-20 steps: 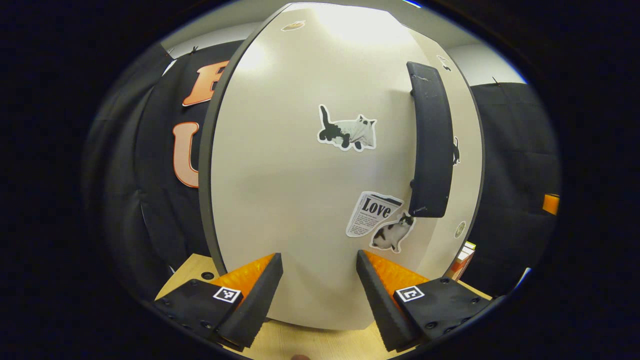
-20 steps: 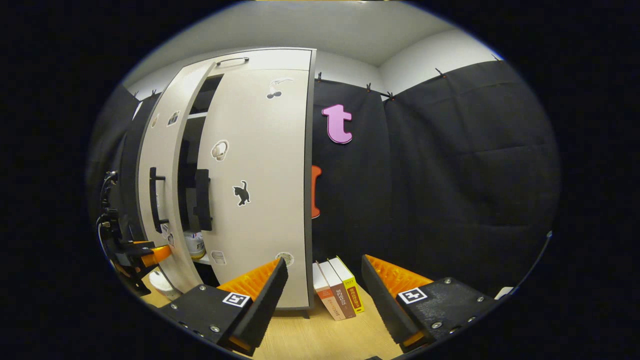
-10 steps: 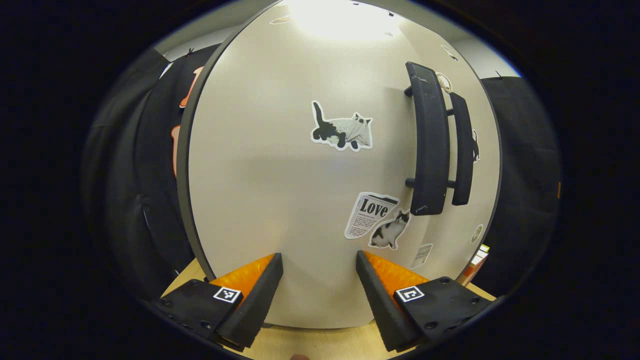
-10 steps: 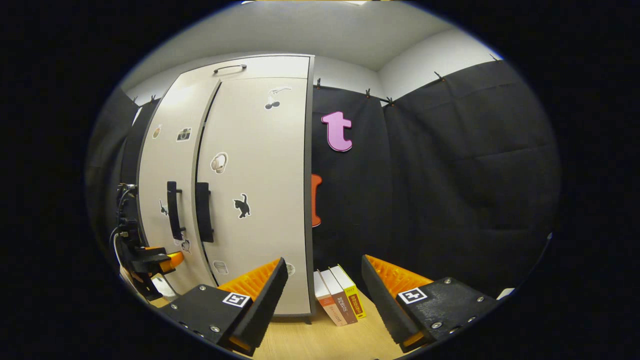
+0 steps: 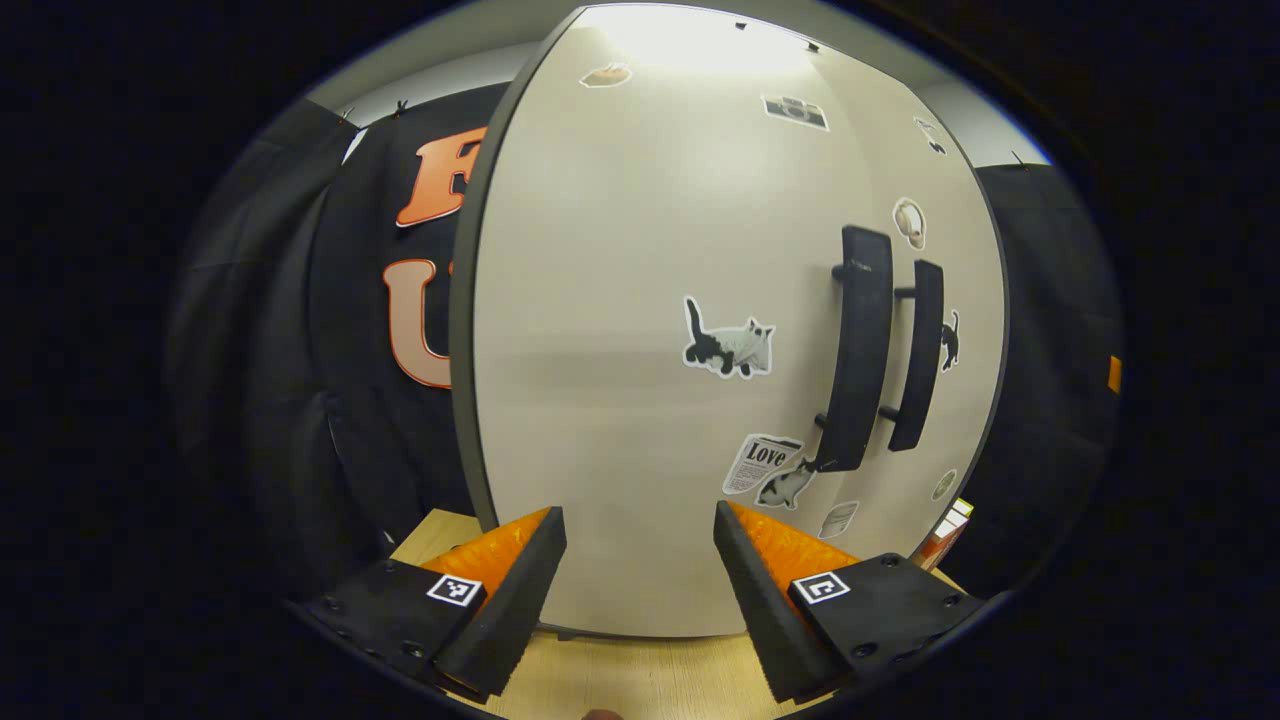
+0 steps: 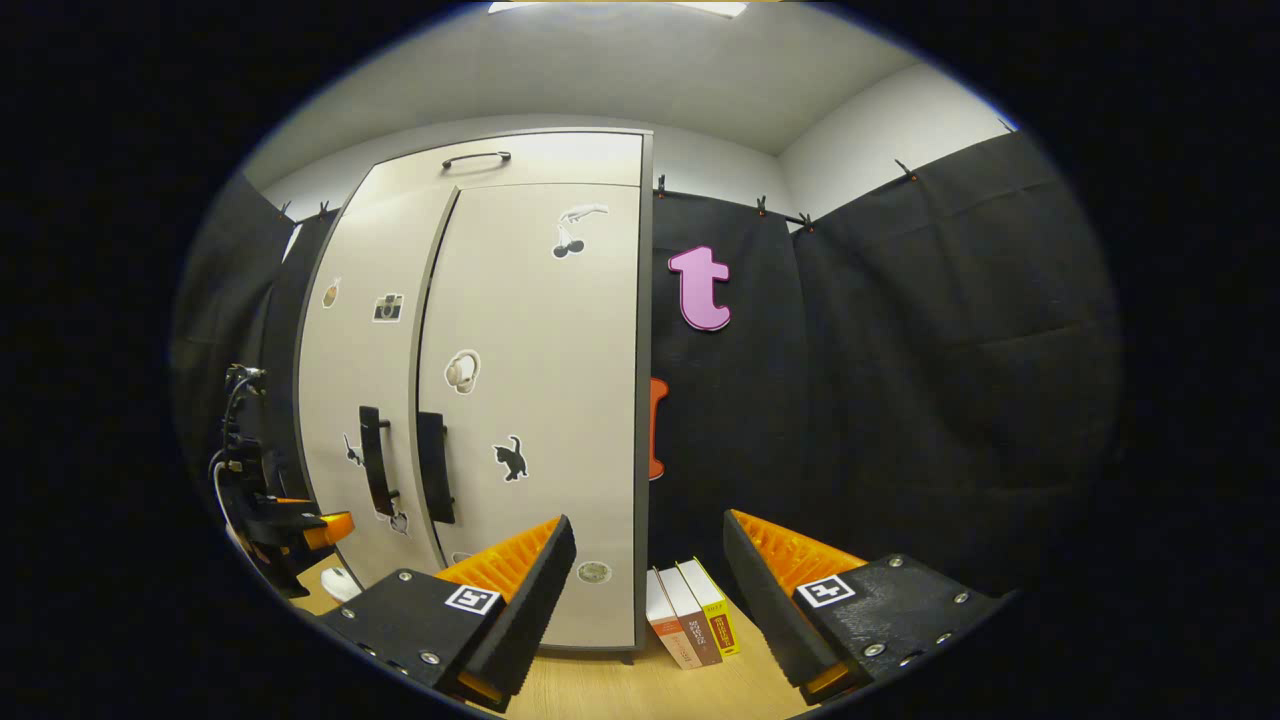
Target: Grab one shoe with the right hand and put it into the shoe cabinet, grab the other shoe with the left hand and put it into the shoe cabinet; then close the right door with the right hand and the left door with the left hand.
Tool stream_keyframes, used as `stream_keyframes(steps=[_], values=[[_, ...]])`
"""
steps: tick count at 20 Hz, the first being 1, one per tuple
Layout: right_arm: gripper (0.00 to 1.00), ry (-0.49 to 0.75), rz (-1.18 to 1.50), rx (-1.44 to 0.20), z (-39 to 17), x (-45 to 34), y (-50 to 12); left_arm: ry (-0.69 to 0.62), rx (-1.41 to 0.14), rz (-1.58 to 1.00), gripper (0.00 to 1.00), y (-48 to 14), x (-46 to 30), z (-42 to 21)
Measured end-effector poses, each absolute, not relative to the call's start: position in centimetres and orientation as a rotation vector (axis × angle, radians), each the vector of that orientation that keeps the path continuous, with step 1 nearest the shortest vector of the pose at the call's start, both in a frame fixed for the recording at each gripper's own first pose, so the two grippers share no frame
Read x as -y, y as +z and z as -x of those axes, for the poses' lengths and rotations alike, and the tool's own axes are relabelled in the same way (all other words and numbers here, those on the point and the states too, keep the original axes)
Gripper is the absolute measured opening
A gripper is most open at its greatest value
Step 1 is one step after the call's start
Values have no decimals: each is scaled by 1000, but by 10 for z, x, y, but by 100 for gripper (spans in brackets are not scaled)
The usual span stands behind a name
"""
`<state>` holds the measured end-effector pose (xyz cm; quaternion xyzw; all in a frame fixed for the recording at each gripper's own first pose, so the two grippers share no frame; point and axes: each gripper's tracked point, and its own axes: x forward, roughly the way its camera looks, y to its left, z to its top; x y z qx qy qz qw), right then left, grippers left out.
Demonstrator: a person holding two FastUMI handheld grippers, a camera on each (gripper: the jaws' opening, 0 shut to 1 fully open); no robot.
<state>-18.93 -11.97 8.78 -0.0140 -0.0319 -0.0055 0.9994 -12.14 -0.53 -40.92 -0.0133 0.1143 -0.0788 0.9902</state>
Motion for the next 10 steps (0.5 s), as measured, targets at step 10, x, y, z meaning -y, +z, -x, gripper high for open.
stream_keyframes(steps=[10], values=[[92, 74, 13, 78, 200, 106, 128, -79, -96, -12, 97, -261, -76, 207]])
